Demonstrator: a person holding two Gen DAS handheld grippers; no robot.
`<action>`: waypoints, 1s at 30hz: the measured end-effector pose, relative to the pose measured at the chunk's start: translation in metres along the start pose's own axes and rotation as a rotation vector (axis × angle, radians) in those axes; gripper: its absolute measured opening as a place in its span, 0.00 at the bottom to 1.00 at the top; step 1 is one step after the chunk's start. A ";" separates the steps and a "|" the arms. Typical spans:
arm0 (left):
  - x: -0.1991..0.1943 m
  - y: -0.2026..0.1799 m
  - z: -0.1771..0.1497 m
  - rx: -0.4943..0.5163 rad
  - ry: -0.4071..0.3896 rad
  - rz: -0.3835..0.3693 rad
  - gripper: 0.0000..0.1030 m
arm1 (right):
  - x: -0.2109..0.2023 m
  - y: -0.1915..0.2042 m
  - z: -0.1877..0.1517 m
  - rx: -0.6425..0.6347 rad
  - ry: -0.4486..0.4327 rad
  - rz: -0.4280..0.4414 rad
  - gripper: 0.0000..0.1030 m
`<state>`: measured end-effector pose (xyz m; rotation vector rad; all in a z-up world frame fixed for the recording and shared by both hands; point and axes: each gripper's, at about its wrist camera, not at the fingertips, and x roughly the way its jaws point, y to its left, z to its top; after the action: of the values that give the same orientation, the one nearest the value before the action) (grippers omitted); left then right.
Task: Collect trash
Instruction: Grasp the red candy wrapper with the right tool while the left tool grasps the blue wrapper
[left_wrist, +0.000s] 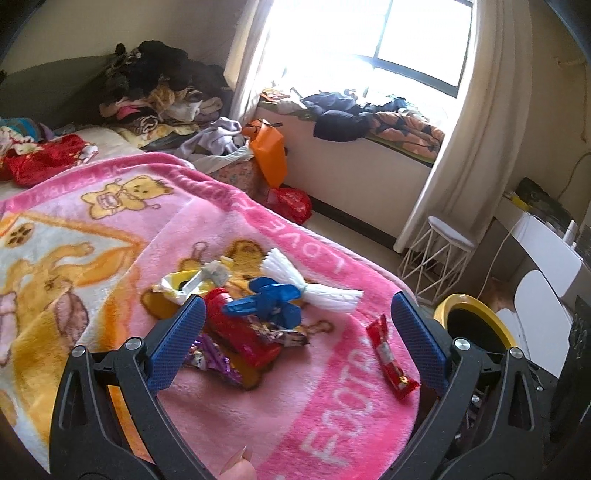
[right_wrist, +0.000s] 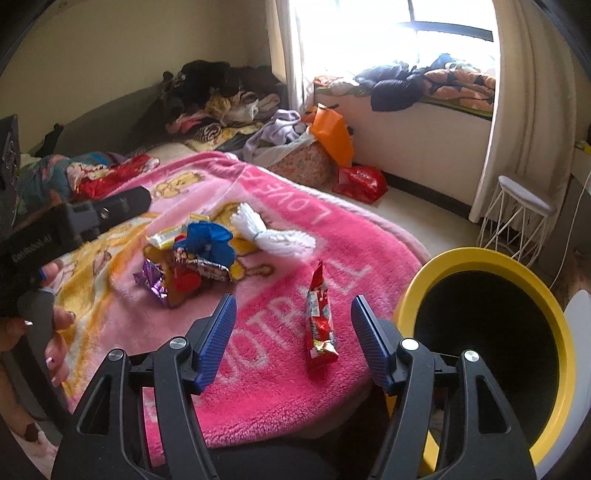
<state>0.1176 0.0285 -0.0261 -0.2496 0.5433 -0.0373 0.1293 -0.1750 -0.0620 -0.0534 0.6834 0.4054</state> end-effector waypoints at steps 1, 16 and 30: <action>0.001 0.002 0.000 -0.001 0.003 0.006 0.90 | 0.005 0.000 -0.001 0.000 0.013 -0.002 0.60; 0.058 0.029 0.010 0.001 0.148 0.042 0.87 | 0.077 -0.016 0.002 0.040 0.222 -0.033 0.59; 0.108 0.027 0.005 0.000 0.278 0.029 0.49 | 0.118 -0.005 0.013 -0.100 0.304 -0.140 0.50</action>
<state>0.2120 0.0454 -0.0832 -0.2381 0.8232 -0.0437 0.2218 -0.1362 -0.1257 -0.2606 0.9529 0.2985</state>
